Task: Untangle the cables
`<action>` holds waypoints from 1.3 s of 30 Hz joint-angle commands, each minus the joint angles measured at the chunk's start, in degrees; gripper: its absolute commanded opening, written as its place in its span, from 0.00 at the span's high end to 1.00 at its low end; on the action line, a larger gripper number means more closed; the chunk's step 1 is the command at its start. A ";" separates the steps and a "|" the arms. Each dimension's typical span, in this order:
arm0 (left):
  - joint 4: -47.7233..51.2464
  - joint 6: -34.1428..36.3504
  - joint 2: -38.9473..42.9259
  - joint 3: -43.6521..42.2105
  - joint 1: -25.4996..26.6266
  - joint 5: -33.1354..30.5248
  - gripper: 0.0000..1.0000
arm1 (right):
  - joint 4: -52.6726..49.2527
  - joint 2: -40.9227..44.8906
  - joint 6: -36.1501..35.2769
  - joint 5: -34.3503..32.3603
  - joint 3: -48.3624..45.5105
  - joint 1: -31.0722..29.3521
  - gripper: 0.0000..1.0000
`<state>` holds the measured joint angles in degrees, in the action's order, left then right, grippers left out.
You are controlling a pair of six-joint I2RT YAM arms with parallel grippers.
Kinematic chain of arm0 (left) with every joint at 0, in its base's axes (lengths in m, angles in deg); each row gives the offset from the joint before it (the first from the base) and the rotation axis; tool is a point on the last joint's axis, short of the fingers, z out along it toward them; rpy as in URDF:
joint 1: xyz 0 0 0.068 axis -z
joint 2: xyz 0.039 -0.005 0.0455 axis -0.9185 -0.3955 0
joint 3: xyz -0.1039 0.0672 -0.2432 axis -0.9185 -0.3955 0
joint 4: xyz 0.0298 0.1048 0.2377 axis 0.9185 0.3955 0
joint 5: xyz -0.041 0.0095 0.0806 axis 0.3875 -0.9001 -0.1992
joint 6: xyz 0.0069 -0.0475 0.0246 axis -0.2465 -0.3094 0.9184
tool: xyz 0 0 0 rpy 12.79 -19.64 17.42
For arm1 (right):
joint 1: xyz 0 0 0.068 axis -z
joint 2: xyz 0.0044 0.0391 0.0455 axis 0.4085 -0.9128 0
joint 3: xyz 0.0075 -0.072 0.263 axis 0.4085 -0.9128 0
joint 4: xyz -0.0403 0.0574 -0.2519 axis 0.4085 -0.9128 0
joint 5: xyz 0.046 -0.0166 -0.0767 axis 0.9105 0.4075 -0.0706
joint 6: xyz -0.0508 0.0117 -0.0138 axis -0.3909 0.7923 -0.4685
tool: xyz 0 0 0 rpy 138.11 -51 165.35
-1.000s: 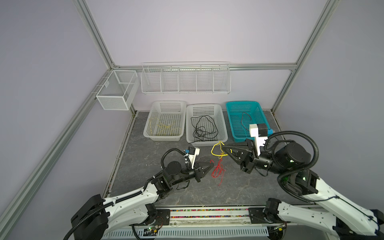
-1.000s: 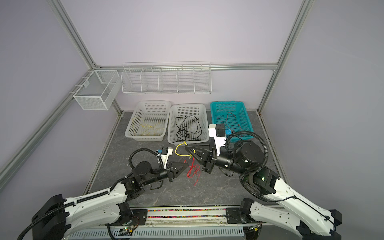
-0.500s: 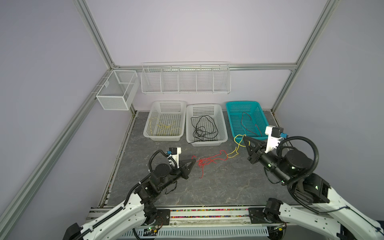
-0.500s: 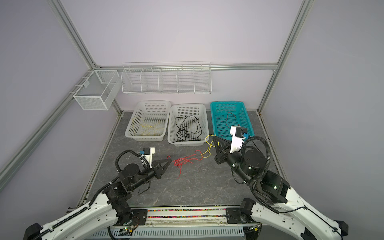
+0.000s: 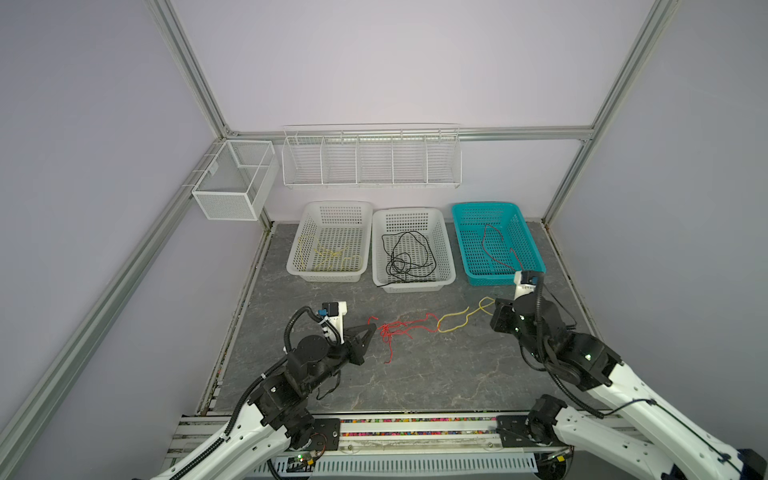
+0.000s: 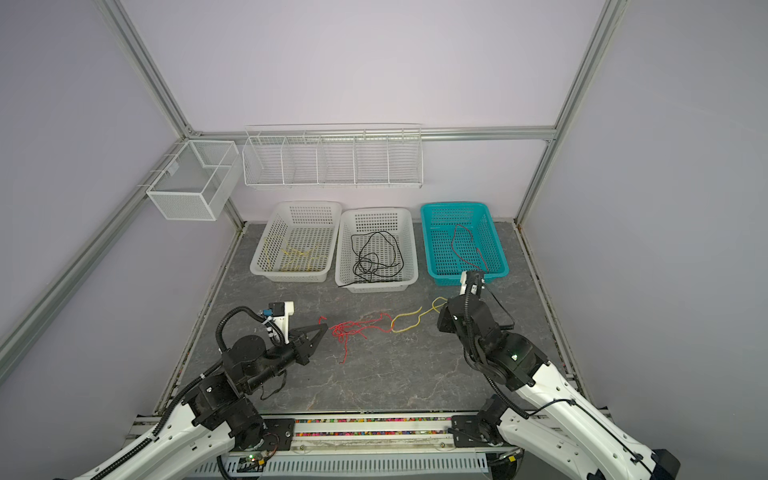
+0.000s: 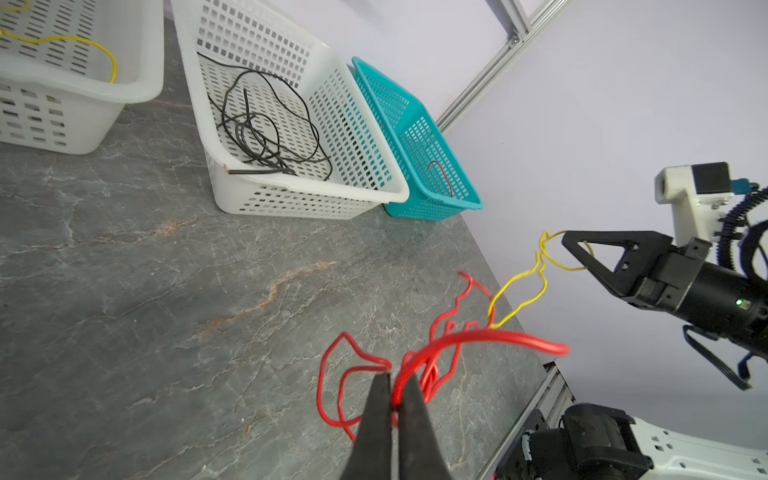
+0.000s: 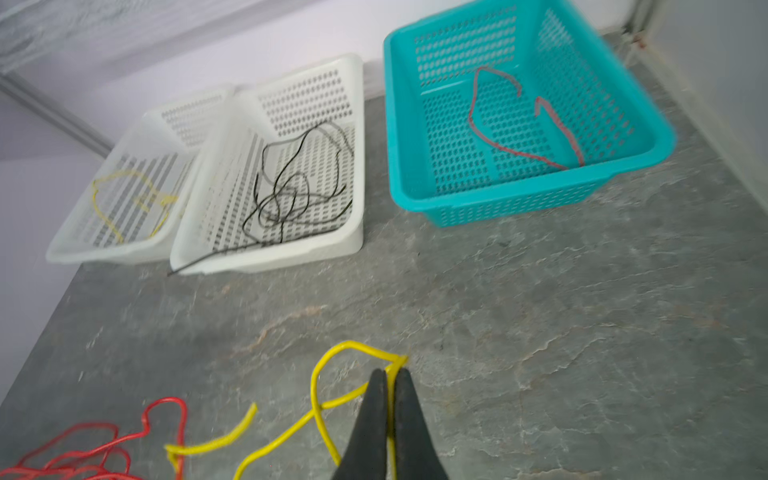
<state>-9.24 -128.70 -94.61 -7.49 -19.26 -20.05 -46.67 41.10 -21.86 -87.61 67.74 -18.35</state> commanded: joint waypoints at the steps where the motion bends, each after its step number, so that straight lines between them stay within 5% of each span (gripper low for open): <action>1: -2.26 -0.45 -1.48 1.20 -0.51 2.43 1.00 | 6.29 0.19 -6.08 13.79 -1.49 0.42 0.93; 4: -4.48 0.55 -3.32 1.86 -0.51 3.97 1.00 | 6.99 -0.53 -9.68 20.88 -0.22 0.43 0.75; 7: -6.82 1.12 -5.12 2.59 -0.51 5.59 1.00 | 8.37 -1.33 -12.79 28.97 0.82 0.38 0.46; 11: -8.18 1.72 -7.71 4.59 -0.51 6.54 1.00 | 8.50 -3.81 -15.01 33.01 2.82 -0.49 0.35; 17: -11.85 0.75 -10.82 6.24 -0.51 8.28 1.00 | 18.92 -7.73 -17.06 40.12 1.22 -5.09 0.34; 26: -13.62 0.16 -12.22 9.19 -0.51 12.02 1.00 | 27.49 -18.61 -23.79 40.78 1.86 -8.12 0.47; 39: -12.19 0.03 -7.49 9.92 -0.51 9.45 1.00 | 36.99 -24.00 -21.01 40.85 -4.63 -9.79 0.61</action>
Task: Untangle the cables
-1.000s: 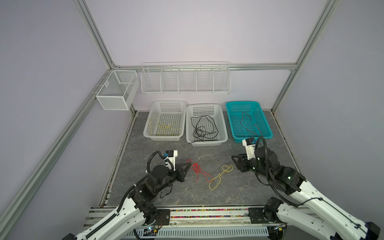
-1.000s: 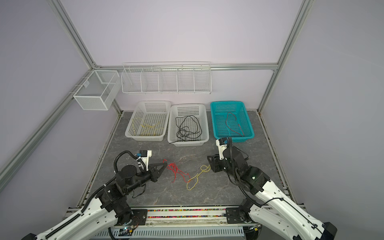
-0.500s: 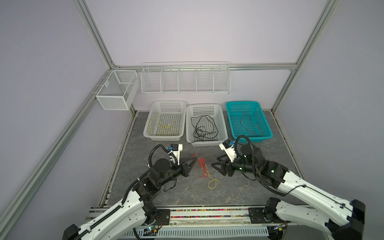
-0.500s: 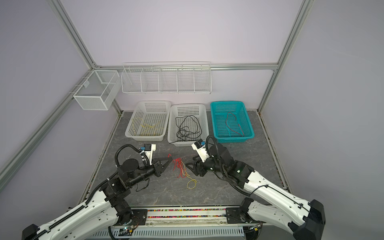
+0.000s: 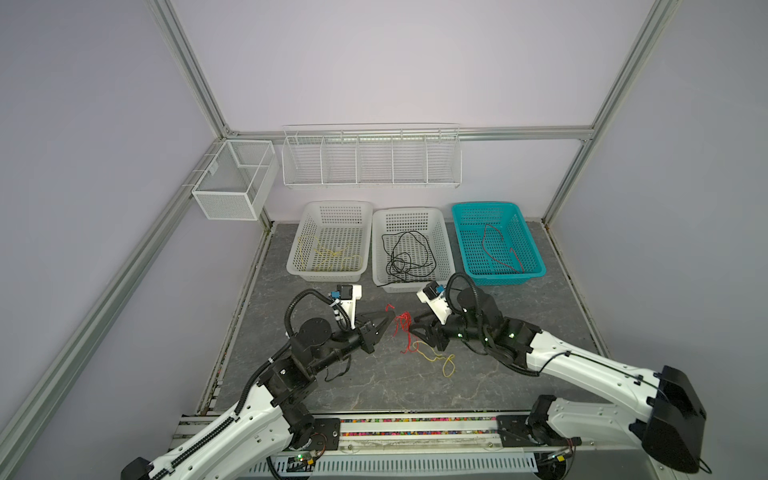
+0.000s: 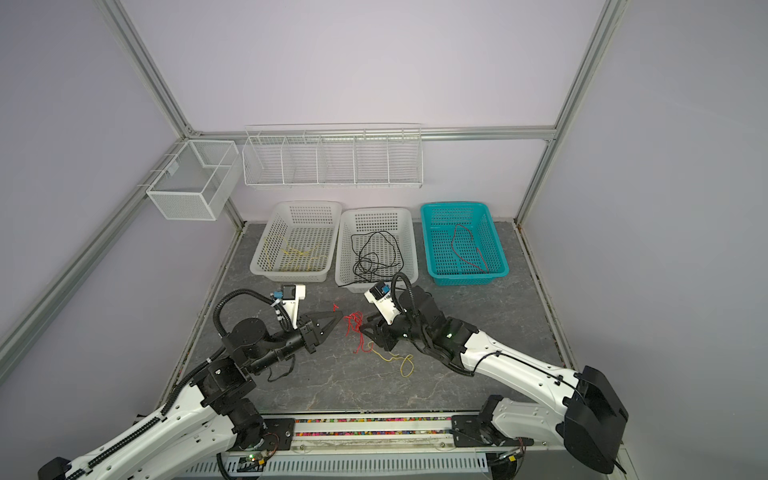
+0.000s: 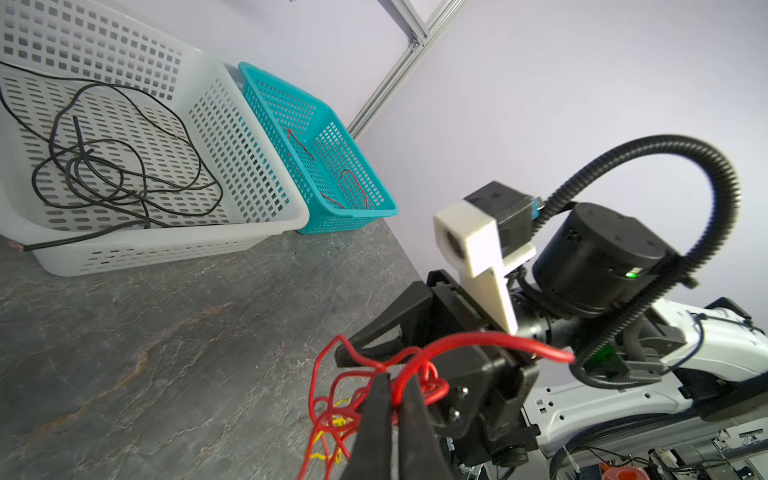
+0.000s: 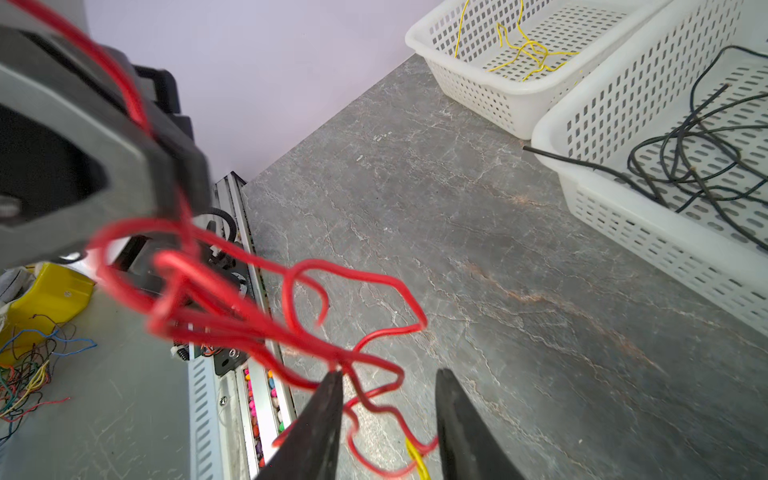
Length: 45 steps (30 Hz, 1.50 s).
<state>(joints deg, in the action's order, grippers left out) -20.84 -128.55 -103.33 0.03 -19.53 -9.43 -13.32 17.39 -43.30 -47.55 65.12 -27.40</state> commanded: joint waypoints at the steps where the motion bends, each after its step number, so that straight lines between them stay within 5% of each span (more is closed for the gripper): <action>1: -0.73 -0.18 1.51 2.38 -0.24 -1.26 1.00 | 4.36 -0.22 0.74 0.72 -2.64 -0.92 0.62; 12: 0.95 -0.13 2.93 2.76 -0.24 -1.12 1.00 | 6.20 0.04 1.71 -5.27 -4.12 -1.67 0.93; 22: 21.30 7.56 8.57 7.41 -0.25 -13.35 1.00 | -3.05 11.00 7.20 -21.29 -8.68 2.75 0.93; 45: 41.25 4.71 9.92 12.03 -0.43 -38.39 1.00 | -26.03 27.14 22.59 -21.95 -12.64 29.26 0.94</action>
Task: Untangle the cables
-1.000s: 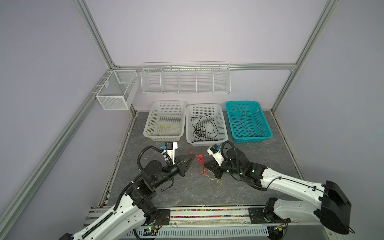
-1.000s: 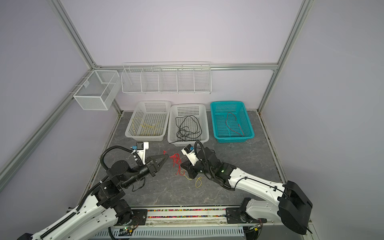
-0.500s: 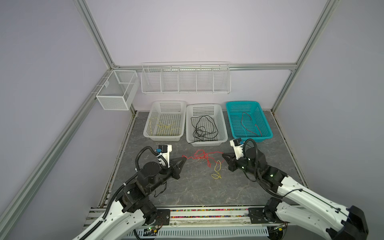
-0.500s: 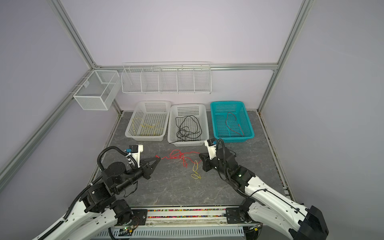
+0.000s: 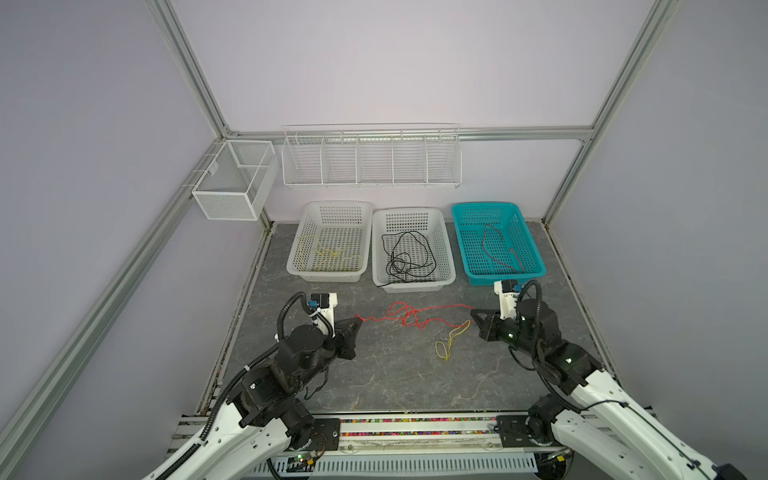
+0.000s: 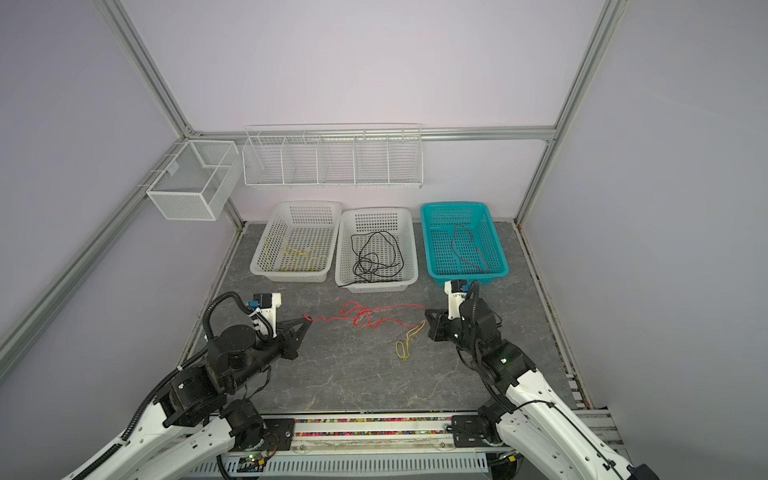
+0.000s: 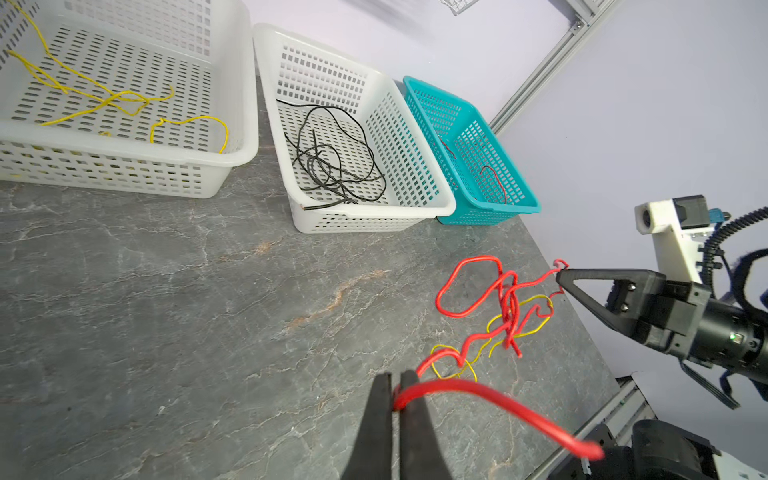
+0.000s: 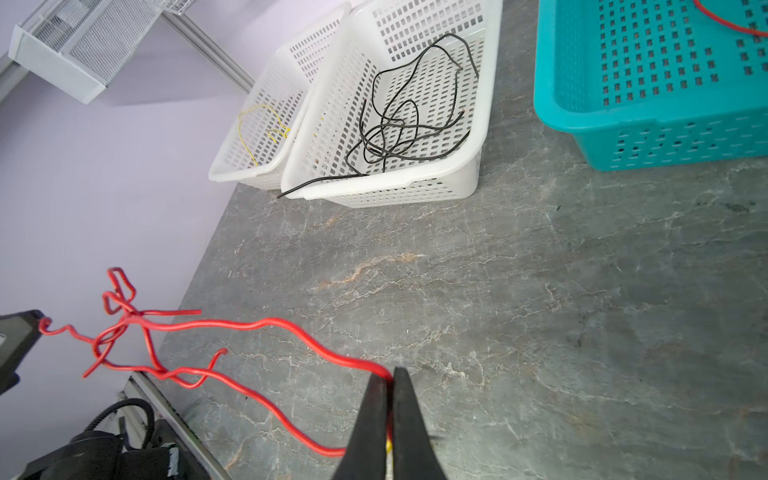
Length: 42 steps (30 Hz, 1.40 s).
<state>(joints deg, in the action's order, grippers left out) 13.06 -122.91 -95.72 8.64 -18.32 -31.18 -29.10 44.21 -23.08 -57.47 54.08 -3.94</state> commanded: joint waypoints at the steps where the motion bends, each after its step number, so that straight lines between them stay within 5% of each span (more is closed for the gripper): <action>1: 7.16 -1.20 2.53 3.29 -1.62 -16.77 1.00 | -9.88 0.51 2.22 -10.29 -2.05 7.14 0.94; 8: 3.47 -1.78 -2.22 1.73 -1.71 -9.96 1.00 | 0.01 -0.87 -2.55 10.54 -2.85 8.22 0.94; 18: -4.83 -1.24 -5.78 1.99 -1.71 -3.72 1.00 | -4.77 2.75 -6.81 3.70 2.81 5.55 0.94; 24: -10.54 4.12 -14.08 9.41 -1.71 -2.07 1.00 | -0.42 6.57 -4.93 4.97 -2.66 5.48 0.94; 33: -17.81 17.17 -43.18 34.98 -2.35 8.79 1.00 | -5.60 16.03 -7.13 3.18 -3.60 5.39 0.94; 42: -10.70 20.94 -79.15 71.85 -3.20 21.88 1.00 | -9.66 26.10 -7.45 6.67 -3.78 5.38 0.94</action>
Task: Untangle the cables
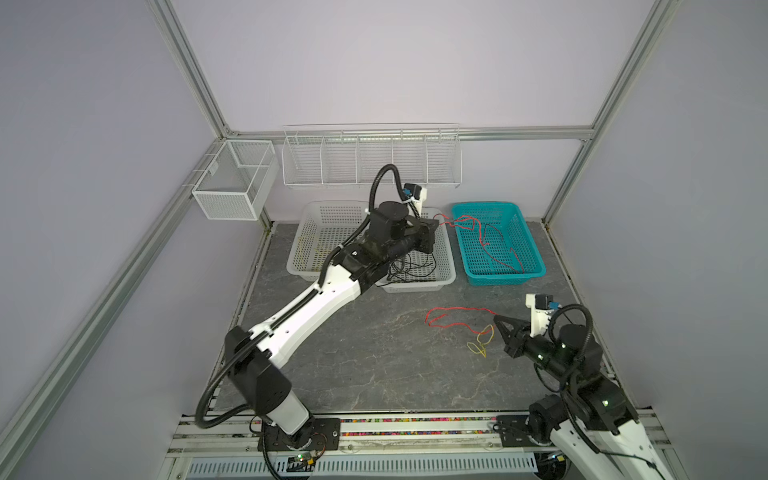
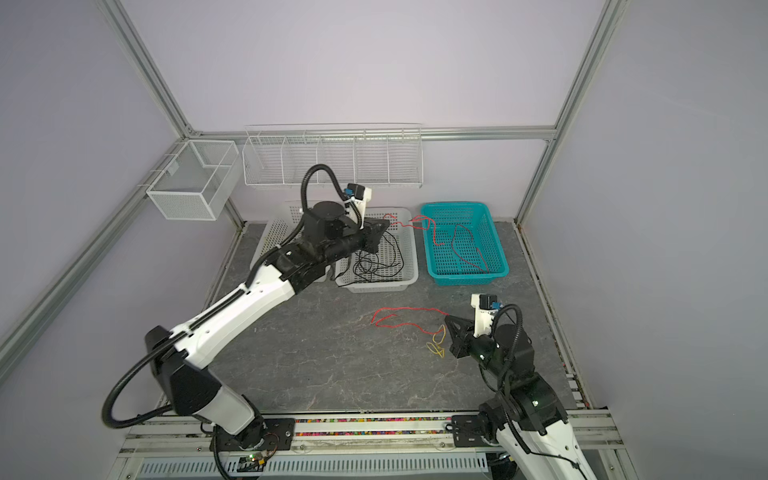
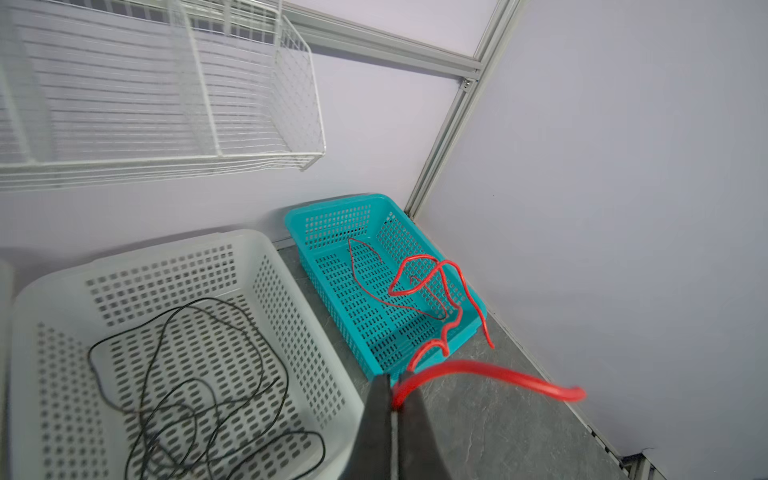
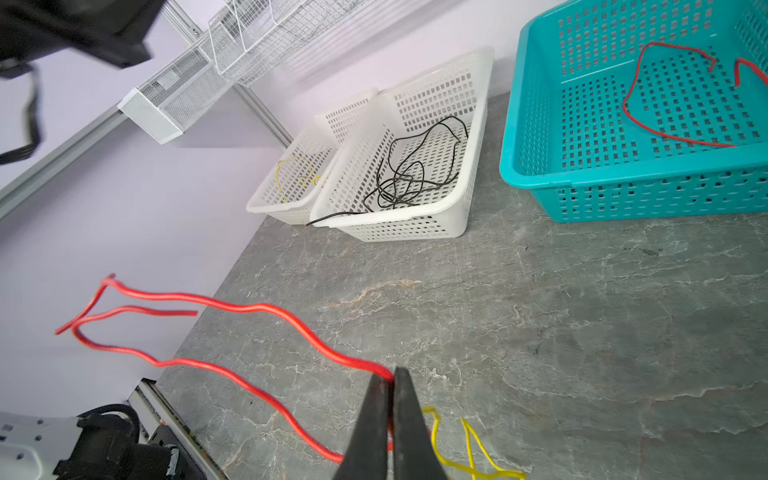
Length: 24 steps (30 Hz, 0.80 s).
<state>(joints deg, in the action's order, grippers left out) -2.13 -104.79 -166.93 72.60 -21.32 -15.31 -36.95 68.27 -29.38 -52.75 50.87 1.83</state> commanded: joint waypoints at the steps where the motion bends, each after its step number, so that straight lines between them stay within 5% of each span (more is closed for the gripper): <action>1: 6.00 3.04 -11.41 12.17 -0.21 7.61 1.00 | -2.33 2.68 -1.27 2.25 -0.32 -0.38 0.94; 11: 19.91 1.02 -40.22 47.89 0.23 10.84 0.95 | -5.87 6.69 -2.15 3.10 3.08 -0.38 0.94; 24: 20.61 0.51 -37.47 47.78 0.50 8.74 0.40 | -8.56 8.25 -0.86 0.50 5.27 -0.31 0.94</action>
<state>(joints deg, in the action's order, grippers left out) 16.62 -105.38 -209.23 119.61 -21.06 -5.41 -45.12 75.66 -30.47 -50.61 54.43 1.83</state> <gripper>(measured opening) 0.586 0.065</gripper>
